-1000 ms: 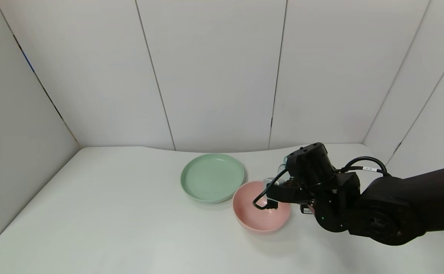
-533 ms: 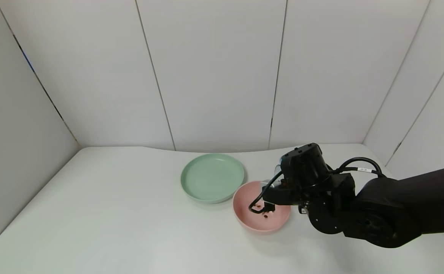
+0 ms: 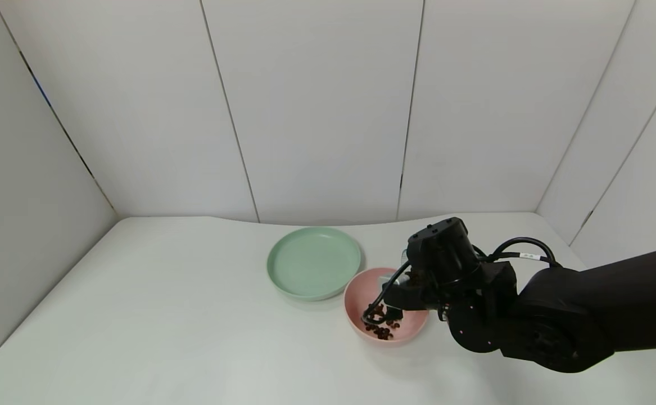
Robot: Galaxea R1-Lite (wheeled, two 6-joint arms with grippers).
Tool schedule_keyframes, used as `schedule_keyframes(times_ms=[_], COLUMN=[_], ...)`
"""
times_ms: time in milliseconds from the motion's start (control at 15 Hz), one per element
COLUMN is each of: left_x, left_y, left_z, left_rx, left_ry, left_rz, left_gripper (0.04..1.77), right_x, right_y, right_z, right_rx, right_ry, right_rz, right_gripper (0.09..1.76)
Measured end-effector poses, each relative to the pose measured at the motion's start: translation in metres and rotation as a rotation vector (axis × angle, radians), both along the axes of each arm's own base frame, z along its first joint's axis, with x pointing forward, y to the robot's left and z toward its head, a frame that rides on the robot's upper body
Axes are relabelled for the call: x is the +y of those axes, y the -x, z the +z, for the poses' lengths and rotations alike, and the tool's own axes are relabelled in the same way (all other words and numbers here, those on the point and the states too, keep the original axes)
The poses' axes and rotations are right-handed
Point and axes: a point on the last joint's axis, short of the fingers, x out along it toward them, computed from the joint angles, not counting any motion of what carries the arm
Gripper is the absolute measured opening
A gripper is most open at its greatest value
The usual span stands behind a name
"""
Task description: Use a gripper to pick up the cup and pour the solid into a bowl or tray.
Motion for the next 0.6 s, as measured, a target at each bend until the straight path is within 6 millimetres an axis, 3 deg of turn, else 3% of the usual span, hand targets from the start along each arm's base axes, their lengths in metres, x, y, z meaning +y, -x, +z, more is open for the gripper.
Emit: schedule_keyframes(times_ms=[600], left_x=[0.0], left_y=[0.0], left_z=[0.0], left_rx=[0.0], left_ry=[0.0], left_rz=[0.0], left_gripper=[1.72], right_x=[0.0015], right_y=[0.0002], right_z=[-0.0005], right_rx=[0.005], right_ry=[0.04], right_rz=[0.025], right_gripper=[1.36])
